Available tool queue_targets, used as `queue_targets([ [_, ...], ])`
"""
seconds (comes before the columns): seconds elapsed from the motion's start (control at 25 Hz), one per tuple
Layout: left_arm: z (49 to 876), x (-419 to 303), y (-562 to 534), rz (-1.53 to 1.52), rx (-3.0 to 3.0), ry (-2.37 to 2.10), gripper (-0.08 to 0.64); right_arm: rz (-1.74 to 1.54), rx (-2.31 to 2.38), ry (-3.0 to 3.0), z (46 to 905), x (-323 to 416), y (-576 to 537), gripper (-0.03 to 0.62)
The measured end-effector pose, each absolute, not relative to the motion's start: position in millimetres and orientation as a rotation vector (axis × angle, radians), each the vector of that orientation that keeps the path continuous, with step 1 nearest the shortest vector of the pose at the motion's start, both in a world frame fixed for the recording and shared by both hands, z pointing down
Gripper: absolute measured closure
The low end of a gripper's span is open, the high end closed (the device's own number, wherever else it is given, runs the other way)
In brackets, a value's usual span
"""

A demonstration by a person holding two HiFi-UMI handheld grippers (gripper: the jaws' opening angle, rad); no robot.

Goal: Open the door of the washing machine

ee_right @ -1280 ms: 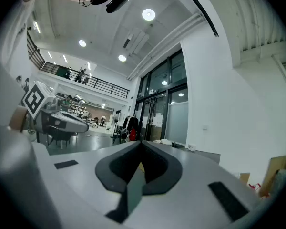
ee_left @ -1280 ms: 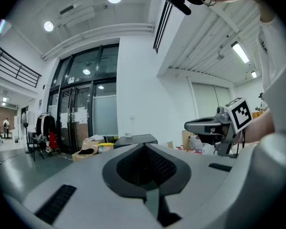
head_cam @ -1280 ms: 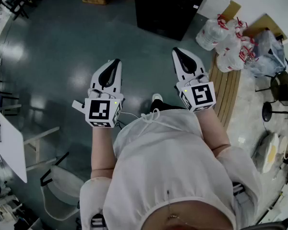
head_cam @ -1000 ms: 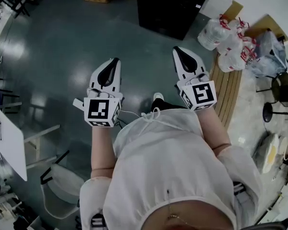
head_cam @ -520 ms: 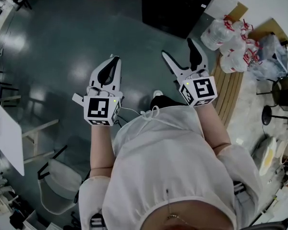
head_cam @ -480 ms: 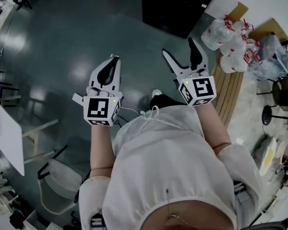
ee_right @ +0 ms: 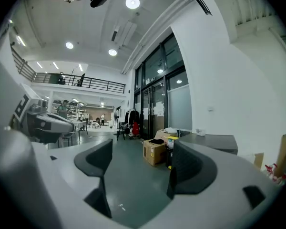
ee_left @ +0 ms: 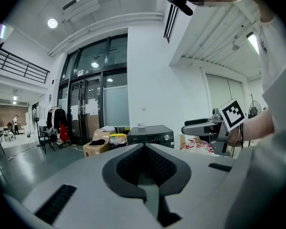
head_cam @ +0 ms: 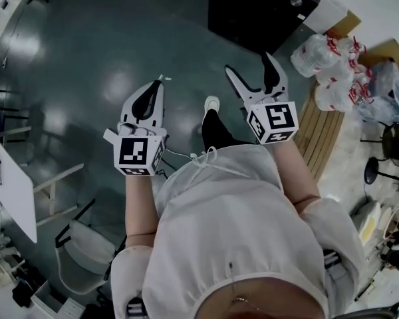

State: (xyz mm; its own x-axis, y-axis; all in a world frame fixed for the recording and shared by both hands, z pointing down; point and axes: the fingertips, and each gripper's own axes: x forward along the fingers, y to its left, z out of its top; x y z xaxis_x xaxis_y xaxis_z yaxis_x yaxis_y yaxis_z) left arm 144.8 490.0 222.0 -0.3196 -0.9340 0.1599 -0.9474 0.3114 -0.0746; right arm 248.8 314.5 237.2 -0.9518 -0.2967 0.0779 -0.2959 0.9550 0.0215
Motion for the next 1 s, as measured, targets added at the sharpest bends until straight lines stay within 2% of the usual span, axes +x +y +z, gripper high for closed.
queue_targets([
  [0.56, 211.3, -103.5, 281.3, 0.22, 1.744, -2.51, 0.537, -0.006, 0.472, -2.977, 246.9, 9.0, 102.6, 0.204],
  [1.0, 239.0, -191.7, 143.8, 0.245, 1.873, -2.336, 0.537, 0.075, 0.614, -2.836, 290.4, -60.0, -12.8, 0.221],
])
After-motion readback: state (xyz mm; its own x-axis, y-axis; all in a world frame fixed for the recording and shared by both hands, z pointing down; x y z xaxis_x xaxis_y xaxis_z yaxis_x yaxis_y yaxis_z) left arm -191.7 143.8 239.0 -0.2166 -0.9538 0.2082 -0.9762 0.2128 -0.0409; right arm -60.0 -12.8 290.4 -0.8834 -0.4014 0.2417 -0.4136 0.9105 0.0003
